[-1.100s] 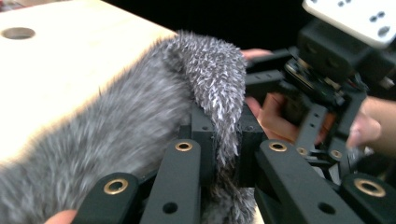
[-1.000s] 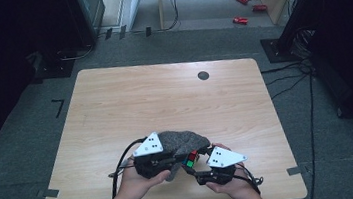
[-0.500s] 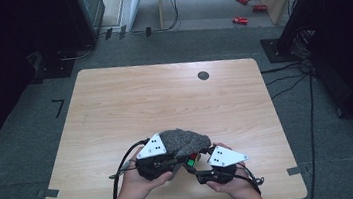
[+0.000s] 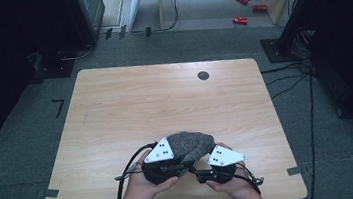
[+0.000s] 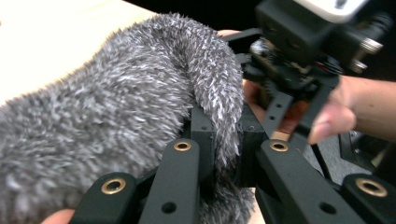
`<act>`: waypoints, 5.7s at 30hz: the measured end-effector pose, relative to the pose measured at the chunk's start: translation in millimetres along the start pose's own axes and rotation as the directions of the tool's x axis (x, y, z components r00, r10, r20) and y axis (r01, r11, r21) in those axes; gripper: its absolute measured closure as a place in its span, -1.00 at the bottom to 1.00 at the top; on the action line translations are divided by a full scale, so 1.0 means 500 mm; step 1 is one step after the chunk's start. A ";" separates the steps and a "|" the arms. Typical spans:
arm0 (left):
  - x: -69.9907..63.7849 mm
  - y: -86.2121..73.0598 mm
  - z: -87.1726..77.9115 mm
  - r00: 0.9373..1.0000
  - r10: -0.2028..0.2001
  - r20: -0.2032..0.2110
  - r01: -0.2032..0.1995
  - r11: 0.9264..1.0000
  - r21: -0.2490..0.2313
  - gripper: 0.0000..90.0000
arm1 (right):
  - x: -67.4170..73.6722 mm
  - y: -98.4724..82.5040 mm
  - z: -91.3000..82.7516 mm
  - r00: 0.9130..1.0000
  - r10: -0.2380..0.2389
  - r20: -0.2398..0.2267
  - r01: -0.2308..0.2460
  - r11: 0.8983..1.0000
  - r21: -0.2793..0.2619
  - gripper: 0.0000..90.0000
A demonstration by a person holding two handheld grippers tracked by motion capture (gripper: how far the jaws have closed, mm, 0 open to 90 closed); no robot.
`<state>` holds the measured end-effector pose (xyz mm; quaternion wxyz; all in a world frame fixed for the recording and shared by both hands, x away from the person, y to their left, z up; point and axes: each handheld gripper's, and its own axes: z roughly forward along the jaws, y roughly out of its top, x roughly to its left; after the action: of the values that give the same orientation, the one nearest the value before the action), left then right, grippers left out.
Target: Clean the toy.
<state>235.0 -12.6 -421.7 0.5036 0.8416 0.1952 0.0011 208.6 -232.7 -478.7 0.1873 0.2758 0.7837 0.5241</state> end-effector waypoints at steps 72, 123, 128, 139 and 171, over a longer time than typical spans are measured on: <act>0.161 -0.067 -0.040 0.820 -0.289 0.495 0.386 0.916 -0.105 0.86 | -0.001 0.013 -0.045 0.996 -0.009 -0.087 -0.006 0.987 -0.162 -0.23; 0.079 -0.084 0.027 0.995 0.025 0.097 -0.010 0.988 -0.152 0.83 | -0.004 0.036 -0.052 0.988 0.151 -0.027 -0.152 0.952 -0.266 -0.23; 0.094 -0.086 0.011 0.998 -0.016 0.061 0.026 0.984 -0.178 0.83 | -0.021 0.030 -0.063 0.984 0.176 -0.003 -0.170 0.948 -0.269 -0.23; 0.072 -0.082 0.023 0.998 0.003 0.070 0.009 0.986 -0.169 0.80 | -0.013 0.033 -0.057 0.986 0.164 -0.029 -0.166 0.948 -0.273 -0.23; 0.141 -0.097 -0.019 0.970 -0.036 -0.240 0.007 0.993 -0.119 -0.09 | -0.045 0.024 -0.078 0.975 0.219 0.037 -0.200 0.938 -0.284 -0.23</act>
<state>282.3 39.0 -472.0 0.5247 0.8019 0.2640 0.1097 206.4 -271.3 -452.9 0.1938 0.3461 0.6614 0.6365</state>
